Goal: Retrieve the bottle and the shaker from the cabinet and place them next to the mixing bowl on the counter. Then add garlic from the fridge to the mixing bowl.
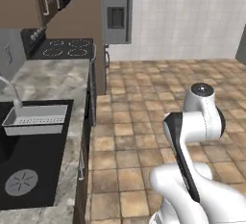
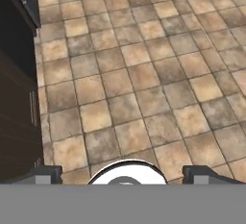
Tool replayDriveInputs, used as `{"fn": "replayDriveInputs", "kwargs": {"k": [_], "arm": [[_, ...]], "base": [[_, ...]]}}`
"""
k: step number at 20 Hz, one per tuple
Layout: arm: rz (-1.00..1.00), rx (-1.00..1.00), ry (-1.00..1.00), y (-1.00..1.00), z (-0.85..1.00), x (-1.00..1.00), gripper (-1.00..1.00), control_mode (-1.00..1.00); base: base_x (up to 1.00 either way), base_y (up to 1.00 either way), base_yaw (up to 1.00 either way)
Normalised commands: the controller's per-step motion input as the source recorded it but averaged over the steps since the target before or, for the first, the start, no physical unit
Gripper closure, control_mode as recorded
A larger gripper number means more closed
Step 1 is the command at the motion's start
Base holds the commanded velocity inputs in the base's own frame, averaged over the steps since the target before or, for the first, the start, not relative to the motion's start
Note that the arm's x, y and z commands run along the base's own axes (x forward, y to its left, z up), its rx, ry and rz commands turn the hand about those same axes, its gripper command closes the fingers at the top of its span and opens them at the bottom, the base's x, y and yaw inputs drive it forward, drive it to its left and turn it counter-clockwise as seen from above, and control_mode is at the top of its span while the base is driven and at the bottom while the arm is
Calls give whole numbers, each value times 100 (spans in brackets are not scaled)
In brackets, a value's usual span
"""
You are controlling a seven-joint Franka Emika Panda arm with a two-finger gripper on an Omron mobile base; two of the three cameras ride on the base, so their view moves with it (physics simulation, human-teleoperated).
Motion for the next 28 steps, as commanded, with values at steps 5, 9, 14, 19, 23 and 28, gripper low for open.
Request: {"fn": "replayDriveInputs", "kwargs": {"k": [5, 9, 14, 19, 23, 28], "arm": [[0, 0, 0, 0, 0, 0, -100, 100], [0, 0, 0, 0, 0, 0, -100, 100], [0, 0, 0, 0, 0, 0, -100, 100], [0, 0, 0, 0, 0, 0, -100, 100], [0, 0, 0, 0, 0, 0, -100, 100], [0, 0, 0, 0, 0, 0, -100, 100]], "base": [[55, -14, -69], [91, -39, -16], [89, -41, 0], [93, -44, 12], [100, -76, 44], [100, -66, 54]]}}
